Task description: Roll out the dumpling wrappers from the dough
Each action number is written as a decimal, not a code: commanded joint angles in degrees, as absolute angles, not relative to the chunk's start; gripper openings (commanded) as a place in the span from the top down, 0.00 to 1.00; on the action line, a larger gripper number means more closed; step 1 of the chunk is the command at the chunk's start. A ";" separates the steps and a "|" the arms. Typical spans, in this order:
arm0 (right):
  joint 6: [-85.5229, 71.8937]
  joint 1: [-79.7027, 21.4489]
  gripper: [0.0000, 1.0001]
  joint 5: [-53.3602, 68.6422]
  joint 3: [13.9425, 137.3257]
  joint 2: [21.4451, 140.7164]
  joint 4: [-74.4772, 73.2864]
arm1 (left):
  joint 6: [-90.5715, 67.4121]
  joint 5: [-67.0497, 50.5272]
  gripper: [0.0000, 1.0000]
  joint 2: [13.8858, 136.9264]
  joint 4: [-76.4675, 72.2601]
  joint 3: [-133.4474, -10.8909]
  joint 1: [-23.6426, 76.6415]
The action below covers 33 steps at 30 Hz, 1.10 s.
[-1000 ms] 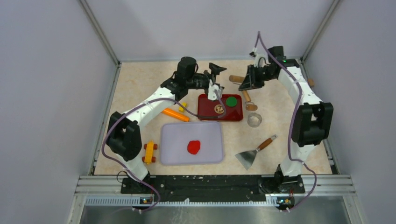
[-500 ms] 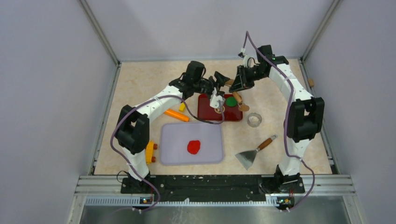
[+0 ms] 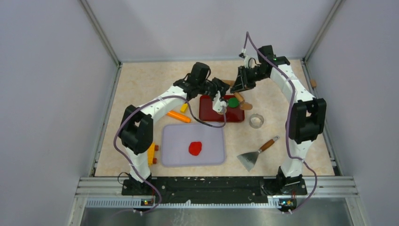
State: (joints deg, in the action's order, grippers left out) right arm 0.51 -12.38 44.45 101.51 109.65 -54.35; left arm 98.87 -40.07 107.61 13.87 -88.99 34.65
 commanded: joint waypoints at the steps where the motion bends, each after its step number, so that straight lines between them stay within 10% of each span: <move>1: 1.39 -13.52 1.00 47.69 104.38 108.79 -54.78 | 101.17 -38.52 0.99 109.03 12.57 -90.79 34.82; 8: 2.08 -13.30 1.00 47.64 106.00 109.54 -55.24 | 97.67 -38.09 1.00 109.30 7.68 -89.67 34.73; 12: 3.35 -10.37 0.52 51.92 109.88 109.20 -55.01 | 87.68 -36.01 1.00 109.09 5.49 -89.65 34.40; 15: 6.31 -6.64 0.38 54.80 111.50 106.84 -52.53 | 77.18 -35.38 1.00 108.23 6.66 -90.09 33.48; 33: 43.14 -2.79 0.33 58.96 87.15 88.02 -35.65 | 28.62 -57.90 1.00 109.99 17.62 -100.25 29.16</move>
